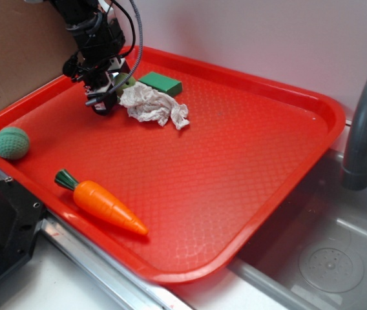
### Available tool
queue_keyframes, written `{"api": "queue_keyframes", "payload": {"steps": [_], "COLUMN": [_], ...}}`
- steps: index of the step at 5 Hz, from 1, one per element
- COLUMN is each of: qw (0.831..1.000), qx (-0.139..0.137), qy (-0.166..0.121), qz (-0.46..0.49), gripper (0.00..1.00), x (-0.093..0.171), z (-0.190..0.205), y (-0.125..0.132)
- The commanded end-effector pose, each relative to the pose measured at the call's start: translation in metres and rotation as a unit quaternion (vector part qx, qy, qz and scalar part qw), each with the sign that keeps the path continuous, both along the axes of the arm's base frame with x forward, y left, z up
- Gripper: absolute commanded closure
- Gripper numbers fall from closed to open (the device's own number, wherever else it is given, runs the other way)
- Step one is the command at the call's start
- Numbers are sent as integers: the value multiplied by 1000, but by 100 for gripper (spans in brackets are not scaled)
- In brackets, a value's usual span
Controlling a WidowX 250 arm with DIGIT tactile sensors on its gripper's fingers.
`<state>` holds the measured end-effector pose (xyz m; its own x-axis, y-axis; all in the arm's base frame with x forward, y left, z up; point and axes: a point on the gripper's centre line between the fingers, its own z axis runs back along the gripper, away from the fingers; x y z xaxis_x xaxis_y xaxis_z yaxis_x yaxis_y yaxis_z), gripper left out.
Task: Grab the green animal.
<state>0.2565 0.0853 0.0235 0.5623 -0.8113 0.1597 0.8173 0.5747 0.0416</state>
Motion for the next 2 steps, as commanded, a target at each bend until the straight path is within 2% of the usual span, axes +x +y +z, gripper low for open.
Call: {"api": "queue_keyframes", "payload": {"steps": [1, 2], "qw": [995, 975], "qx": [76, 132], "qy": [-27, 12], "qz": [59, 177], "gripper": [100, 100], "x": [1, -5], "z": [42, 76], "y": [-22, -33]}}
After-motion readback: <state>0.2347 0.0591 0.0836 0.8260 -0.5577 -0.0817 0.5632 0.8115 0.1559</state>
